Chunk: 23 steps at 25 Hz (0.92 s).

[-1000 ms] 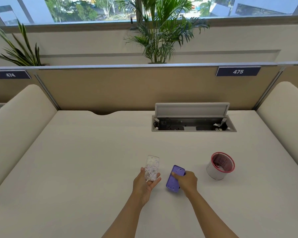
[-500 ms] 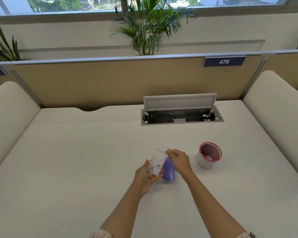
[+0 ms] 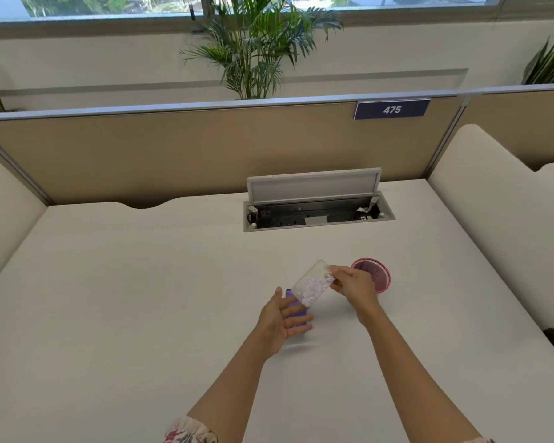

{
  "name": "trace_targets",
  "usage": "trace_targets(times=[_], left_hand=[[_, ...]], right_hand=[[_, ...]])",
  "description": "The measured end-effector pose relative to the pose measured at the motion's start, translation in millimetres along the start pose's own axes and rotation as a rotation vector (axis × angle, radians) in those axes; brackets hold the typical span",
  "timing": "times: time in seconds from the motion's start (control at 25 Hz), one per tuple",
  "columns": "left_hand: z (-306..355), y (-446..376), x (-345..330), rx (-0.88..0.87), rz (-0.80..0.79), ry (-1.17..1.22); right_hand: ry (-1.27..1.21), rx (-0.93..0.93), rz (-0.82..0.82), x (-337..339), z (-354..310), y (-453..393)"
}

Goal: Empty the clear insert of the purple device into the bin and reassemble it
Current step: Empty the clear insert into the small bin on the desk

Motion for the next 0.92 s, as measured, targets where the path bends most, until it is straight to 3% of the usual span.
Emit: trace_targets(times=[0.08,0.24,0.4,0.72,0.92], left_hand=[[-4,-5,-9,-0.029,0.0,-0.083],[-7,-8,-41,-0.142,-0.019,-0.482],[-7,-9,-72,-0.373,-0.021,-0.865],[-11,-13,-108,-0.747,-0.077,-1.473],[-23,-10,-119,-0.787,-0.067,-1.81]], right_hand=[[-0.036,0.016,0.116,26,-7,-3],[0.027,0.075,0.396,84,-10,-9],[0.035,0.132,0.528,115,-15,-6],[0.412,0.354,0.484,116,-20,0],[0.617,0.514,0.375,101,-25,9]])
Point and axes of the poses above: each hand's wrist, its own y-axis away from the middle knuckle, its own x-axis out of the back of the hand, z = x × y, the point moved 3 cm from there along -y, towards the middle knuckle, and after that the axes turned 2 degrees about z, right-handed, at the moved point
